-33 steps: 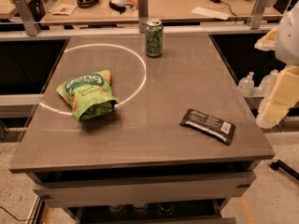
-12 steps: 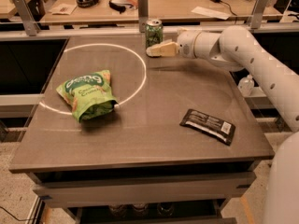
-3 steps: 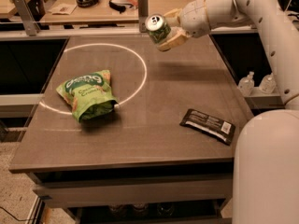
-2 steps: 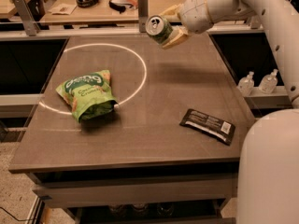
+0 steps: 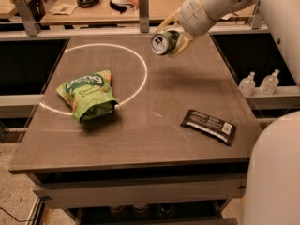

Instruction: Knock green can over

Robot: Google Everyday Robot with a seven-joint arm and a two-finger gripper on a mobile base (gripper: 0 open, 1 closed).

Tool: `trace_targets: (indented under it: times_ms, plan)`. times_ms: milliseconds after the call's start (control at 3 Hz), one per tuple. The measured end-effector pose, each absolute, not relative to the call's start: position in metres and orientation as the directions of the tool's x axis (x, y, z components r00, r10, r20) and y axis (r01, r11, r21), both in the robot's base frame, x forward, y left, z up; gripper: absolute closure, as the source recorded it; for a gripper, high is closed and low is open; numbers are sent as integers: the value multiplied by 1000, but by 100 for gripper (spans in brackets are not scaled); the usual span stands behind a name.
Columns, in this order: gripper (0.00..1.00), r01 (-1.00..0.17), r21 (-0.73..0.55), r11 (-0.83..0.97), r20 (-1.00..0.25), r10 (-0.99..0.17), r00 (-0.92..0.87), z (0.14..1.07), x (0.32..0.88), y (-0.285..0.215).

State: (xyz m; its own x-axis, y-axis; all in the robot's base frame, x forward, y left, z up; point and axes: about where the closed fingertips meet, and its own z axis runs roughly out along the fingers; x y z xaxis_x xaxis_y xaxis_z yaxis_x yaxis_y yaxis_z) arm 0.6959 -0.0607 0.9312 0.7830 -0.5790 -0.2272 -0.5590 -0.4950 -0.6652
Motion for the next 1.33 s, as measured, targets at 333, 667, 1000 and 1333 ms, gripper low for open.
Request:
trace_targets:
  times_ms: [333, 667, 1000, 1333]
  plan:
    - [100, -494, -602, -627, -60, -582, 811, 912, 690, -70]
    - [100, -458, -521, -721, 55, -563, 824, 882, 684, -80]
    - [100, -430, -440, -788, 95, -517, 850, 858, 681, -84]
    - [100, -426, -375, -823, 73, -484, 872, 845, 677, -81]
